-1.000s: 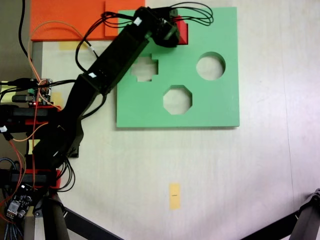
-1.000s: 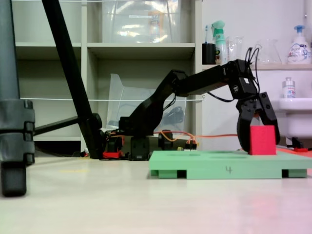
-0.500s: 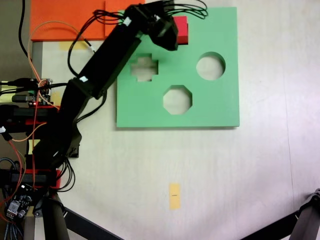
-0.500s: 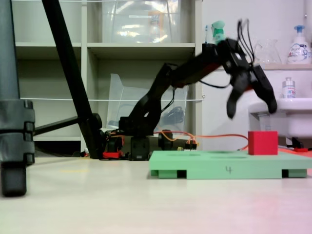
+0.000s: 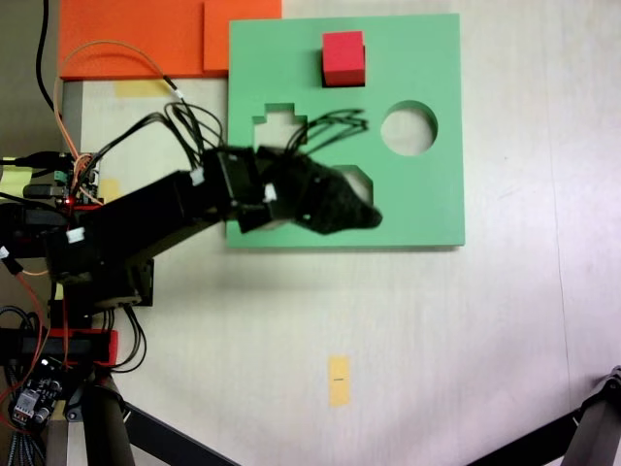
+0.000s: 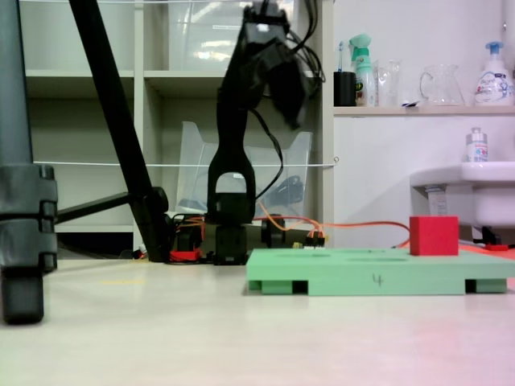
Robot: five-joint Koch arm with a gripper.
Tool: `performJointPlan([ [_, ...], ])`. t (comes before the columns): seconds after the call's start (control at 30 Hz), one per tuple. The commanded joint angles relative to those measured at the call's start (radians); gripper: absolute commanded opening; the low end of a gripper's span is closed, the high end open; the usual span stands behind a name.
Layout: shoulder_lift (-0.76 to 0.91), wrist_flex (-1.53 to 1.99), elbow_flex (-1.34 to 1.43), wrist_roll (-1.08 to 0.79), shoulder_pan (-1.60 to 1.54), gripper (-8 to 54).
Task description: Put the square block into the corresponding hole
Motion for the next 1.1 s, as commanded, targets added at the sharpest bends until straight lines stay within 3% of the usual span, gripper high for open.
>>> performJointPlan([
  [0.0,0.199,-0.448,0.198,-0.181,0.057,46.3],
  [0.07,0.319,-0.724,0.463,-0.264,0.104,41.6],
  [0.17,0.43,-0.913,0.764,-0.368,0.16,41.0],
  [0.23,0.511,-1.315,1.108,-0.505,0.175,41.0],
  [0.37,0.58,-1.571,1.503,-0.505,0.126,40.9],
  [0.57,0.655,-1.798,1.839,-0.511,0.12,39.9],
  [0.63,0.71,-1.799,1.921,-0.512,0.127,37.1],
  [0.8,0.71,-1.557,1.925,-0.511,0.127,37.1],
  [0.87,0.71,-1.525,1.927,-0.508,0.124,33.7],
  [1.07,0.71,-1.523,1.927,-0.505,0.127,33.7],
])
